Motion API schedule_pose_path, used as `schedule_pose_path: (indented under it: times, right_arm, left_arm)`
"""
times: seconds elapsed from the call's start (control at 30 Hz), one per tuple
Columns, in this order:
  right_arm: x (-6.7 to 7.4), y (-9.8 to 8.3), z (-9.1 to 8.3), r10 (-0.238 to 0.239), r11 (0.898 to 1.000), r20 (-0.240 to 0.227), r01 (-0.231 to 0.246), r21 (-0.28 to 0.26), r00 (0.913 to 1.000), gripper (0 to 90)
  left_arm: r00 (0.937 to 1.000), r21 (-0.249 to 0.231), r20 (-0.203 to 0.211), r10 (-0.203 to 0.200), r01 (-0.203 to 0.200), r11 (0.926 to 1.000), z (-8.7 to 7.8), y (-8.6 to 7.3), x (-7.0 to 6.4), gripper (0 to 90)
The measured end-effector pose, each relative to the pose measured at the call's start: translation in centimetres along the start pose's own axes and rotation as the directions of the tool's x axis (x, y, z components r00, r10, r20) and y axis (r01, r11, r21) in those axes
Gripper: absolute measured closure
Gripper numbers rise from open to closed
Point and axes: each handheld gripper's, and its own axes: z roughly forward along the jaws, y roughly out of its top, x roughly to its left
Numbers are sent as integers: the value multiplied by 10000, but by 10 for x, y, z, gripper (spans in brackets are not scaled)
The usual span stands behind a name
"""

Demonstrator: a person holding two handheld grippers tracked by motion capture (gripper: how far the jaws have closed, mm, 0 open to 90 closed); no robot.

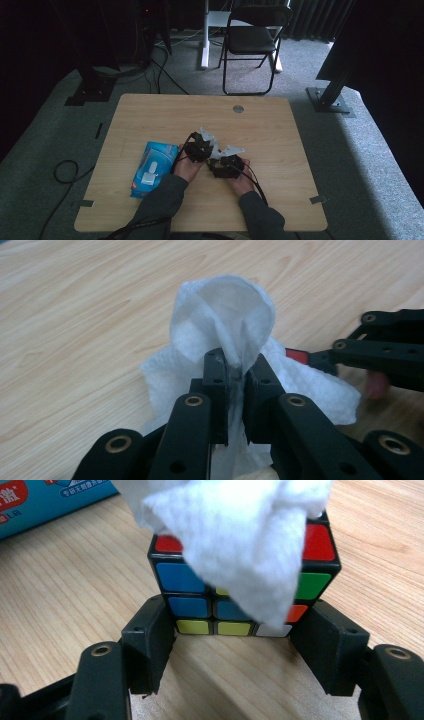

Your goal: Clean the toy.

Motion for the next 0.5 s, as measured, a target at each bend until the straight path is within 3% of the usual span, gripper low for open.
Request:
schedule_pose_path:
  times: [0.17,0.2,0.5]
  right_arm:
    - [0,0,0,12,10000,2,-12,14,10000,342]
    - [0,0,0,10,10000,2,-10,17,10000,342]
    - [0,0,0,-2,10000,-5,2,18,10000,342]
  left_arm:
    - [9976,-149,602,346,-338,9993,2,1,-7,824]
    - [9964,-271,808,248,-227,9994,3,0,-8,824]
    - [9902,-532,1381,201,-129,9985,7,0,-3,825]
